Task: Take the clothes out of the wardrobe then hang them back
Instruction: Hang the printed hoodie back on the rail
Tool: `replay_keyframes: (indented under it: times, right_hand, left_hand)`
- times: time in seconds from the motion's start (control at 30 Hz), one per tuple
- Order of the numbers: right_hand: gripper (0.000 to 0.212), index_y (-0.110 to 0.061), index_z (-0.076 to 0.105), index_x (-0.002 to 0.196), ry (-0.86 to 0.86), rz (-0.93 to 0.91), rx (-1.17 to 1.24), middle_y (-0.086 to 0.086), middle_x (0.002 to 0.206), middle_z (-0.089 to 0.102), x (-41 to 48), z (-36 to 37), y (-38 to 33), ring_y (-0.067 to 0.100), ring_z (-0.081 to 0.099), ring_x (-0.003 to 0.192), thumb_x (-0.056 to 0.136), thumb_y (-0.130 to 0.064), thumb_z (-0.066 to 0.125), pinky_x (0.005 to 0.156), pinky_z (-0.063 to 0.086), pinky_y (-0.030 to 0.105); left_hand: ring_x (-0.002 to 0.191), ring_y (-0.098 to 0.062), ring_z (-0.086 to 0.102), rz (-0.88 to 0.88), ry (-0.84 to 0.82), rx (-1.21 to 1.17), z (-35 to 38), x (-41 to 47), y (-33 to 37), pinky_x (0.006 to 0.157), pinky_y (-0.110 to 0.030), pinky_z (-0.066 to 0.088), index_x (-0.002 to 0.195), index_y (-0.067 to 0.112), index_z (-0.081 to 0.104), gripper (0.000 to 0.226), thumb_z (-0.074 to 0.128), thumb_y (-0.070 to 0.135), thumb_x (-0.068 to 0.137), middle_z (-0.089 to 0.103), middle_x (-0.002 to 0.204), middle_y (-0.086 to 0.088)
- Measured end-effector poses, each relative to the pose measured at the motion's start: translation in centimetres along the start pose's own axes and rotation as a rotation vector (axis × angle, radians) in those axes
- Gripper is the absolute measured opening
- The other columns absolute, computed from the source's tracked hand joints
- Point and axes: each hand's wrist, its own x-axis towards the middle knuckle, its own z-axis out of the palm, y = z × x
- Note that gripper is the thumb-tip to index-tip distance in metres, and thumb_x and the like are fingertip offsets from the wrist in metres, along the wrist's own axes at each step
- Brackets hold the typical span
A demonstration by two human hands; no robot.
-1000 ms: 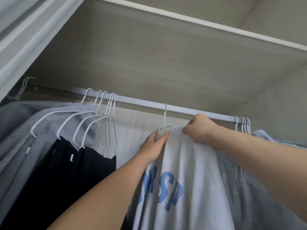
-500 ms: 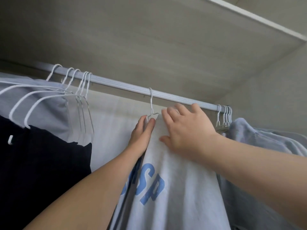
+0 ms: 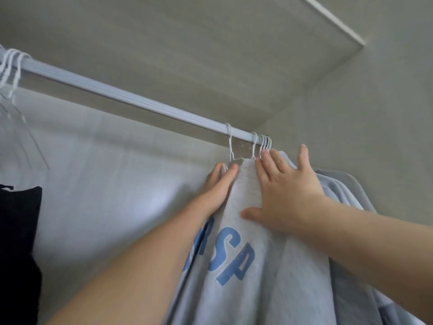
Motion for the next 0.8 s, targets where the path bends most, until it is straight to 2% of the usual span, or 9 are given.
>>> replay_keyframes:
  times: [0.07, 0.13, 0.3, 0.47, 0.6, 0.67, 0.73, 0.8]
  right_hand:
    - [0.106, -0.008, -0.014, 0.154, -0.003, 0.02, -0.02, 0.011, 0.163, -0.016, 0.1, 1.8, 1.0, 0.024, -0.015, 0.151, 0.083, -0.084, 0.011, 0.11, -0.007, 0.07]
    - [0.106, -0.008, -0.013, 0.154, 0.014, 0.036, -0.036, 0.01, 0.164, -0.015, 0.0, 3.3, 1.8, 0.024, -0.014, 0.151, 0.083, -0.083, 0.011, 0.11, -0.005, 0.07]
    - [0.102, -0.006, -0.013, 0.153, 0.062, 0.051, -0.04, 0.01, 0.163, -0.015, 0.2, 5.0, 2.0, 0.024, -0.013, 0.151, 0.087, -0.079, 0.011, 0.11, 0.005, 0.071]
    - [0.099, -0.004, -0.013, 0.153, 0.106, 0.057, -0.043, 0.011, 0.164, -0.013, 0.2, 5.6, 2.0, 0.025, -0.011, 0.151, 0.089, -0.076, 0.011, 0.111, 0.009, 0.068]
    - [0.097, -0.005, -0.01, 0.154, 0.101, 0.06, 0.005, 0.012, 0.164, -0.013, 0.2, 5.4, 1.9, 0.025, -0.011, 0.151, 0.09, -0.074, 0.011, 0.111, 0.011, 0.066]
    - [0.095, -0.004, -0.008, 0.154, 0.086, 0.058, 0.046, 0.012, 0.164, -0.012, 0.0, 5.0, 1.9, 0.025, -0.011, 0.151, 0.091, -0.073, 0.013, 0.111, 0.013, 0.065]
    - [0.094, -0.005, -0.004, 0.155, 0.071, 0.048, 0.093, 0.01, 0.164, -0.008, -0.2, 4.5, 2.1, 0.026, -0.01, 0.151, 0.091, -0.072, 0.017, 0.112, 0.016, 0.064]
    - [0.094, -0.008, 0.004, 0.155, 0.046, 0.034, 0.162, 0.008, 0.164, 0.001, -0.2, 3.3, 2.1, 0.025, -0.004, 0.151, 0.09, -0.073, 0.023, 0.111, 0.018, 0.063]
  left_hand:
    - [0.112, -0.015, 0.057, -0.01, -0.021, 0.035, 2.1, 0.4, 0.0, 0.102, -0.044, 0.044, 0.101, 0.043, 0.05, 0.068, 0.033, 0.098, 0.066, 0.057, 0.126, 0.012]
    - [0.114, -0.016, 0.059, 0.007, -0.014, 0.034, 4.1, 1.5, -0.5, 0.103, -0.047, 0.045, 0.106, 0.047, 0.051, 0.08, 0.027, 0.105, 0.057, 0.059, 0.127, 0.009]
    - [0.119, -0.018, 0.058, 0.019, -0.028, -0.028, 7.0, 3.2, -1.8, 0.106, -0.048, 0.044, 0.121, 0.053, 0.048, 0.083, 0.034, 0.104, 0.057, 0.06, 0.13, 0.006]
    - [0.116, -0.018, 0.06, 0.035, -0.045, -0.032, 7.0, 3.4, -2.0, 0.104, -0.049, 0.046, 0.114, 0.054, 0.051, 0.062, 0.04, 0.094, 0.068, 0.06, 0.126, 0.006]
    - [0.121, -0.017, 0.057, -0.005, -0.104, 0.081, 5.5, 3.0, -1.4, 0.106, -0.049, 0.044, 0.114, 0.06, 0.05, 0.071, 0.04, 0.103, 0.057, 0.058, 0.133, 0.012]
    - [0.135, -0.015, 0.048, -0.013, -0.138, 0.169, 4.0, 2.4, -0.8, 0.114, -0.048, 0.036, 0.128, 0.061, 0.045, 0.086, 0.04, 0.105, 0.055, 0.049, 0.146, 0.016]
    - [0.148, -0.012, 0.029, -0.06, -0.19, 0.314, 2.2, 0.8, 0.2, 0.122, -0.047, 0.022, 0.147, 0.059, 0.027, 0.098, 0.031, 0.104, 0.06, 0.03, 0.16, 0.02]
    - [0.154, -0.016, 0.011, -0.091, -0.233, 0.606, 0.2, -1.3, 1.4, 0.123, -0.053, 0.008, 0.153, 0.056, 0.011, 0.093, 0.019, 0.099, 0.07, 0.014, 0.165, 0.02]
